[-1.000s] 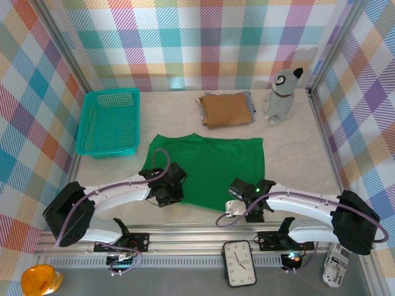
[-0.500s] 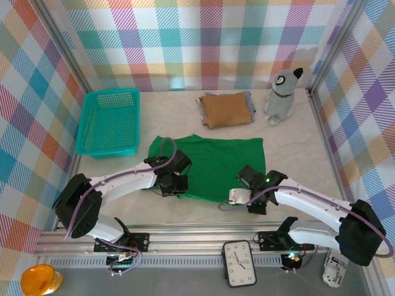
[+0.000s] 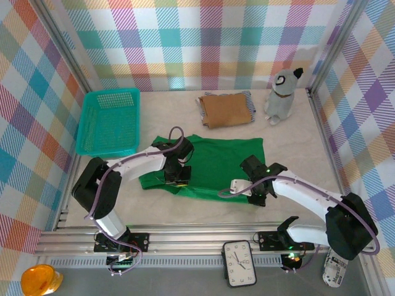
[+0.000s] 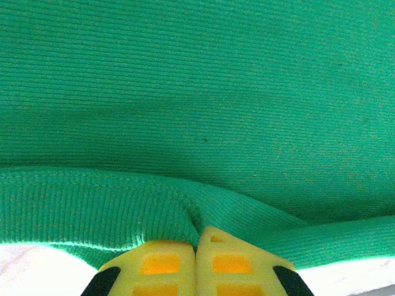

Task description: Fold and stack the tank tops

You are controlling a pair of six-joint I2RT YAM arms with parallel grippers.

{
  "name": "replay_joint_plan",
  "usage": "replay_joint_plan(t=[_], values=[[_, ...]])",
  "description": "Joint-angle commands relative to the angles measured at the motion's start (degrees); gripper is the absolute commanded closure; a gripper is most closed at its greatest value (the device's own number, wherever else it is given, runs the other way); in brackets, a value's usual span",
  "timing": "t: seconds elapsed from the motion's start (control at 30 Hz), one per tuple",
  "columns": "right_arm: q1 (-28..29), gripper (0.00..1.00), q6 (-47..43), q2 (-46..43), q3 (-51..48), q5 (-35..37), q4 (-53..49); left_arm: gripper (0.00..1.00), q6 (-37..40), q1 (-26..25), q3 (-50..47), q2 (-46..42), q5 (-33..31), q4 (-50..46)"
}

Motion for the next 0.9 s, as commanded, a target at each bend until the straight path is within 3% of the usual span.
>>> replay_joint_plan(t=[0.0, 0.2, 0.37, 0.57, 0.7, 0.87], values=[[-1.6, 0.98, -1.56, 1.15, 2.25, 0.08, 1.85, 0.98, 2.97, 0.72, 2.32, 1.43, 1.52, -2.57], [-2.95, 0.91, -1.48, 3.98, 2.3, 2.04, 5.07, 0.96, 4.06, 2.13, 4.07, 3.52, 1.3, -2.53], [-4.61, 0.75, -1.51, 4.99, 2.6, 4.54, 6.97, 0.91, 5.15, 2.71, 5.64, 5.78, 1.34, -2.63], [-6.61, 0.65, 0.29, 4.94, 2.35, 9.52, 9.91, 0.77, 6.86, 4.01, 8.94, 7.99, 1.54, -3.34], [-7.14, 0.63, 3.1, 6.63, 2.56, 10.92, 11.75, 0.67, 7.93, 5.71, 10.09, 8.48, 3.1, -3.62], [-8.53, 0.63, 5.86, 10.38, 4.29, 11.93, 11.7, 0.55, 10.24, 7.12, 10.98, 4.47, -0.69, -7.93]])
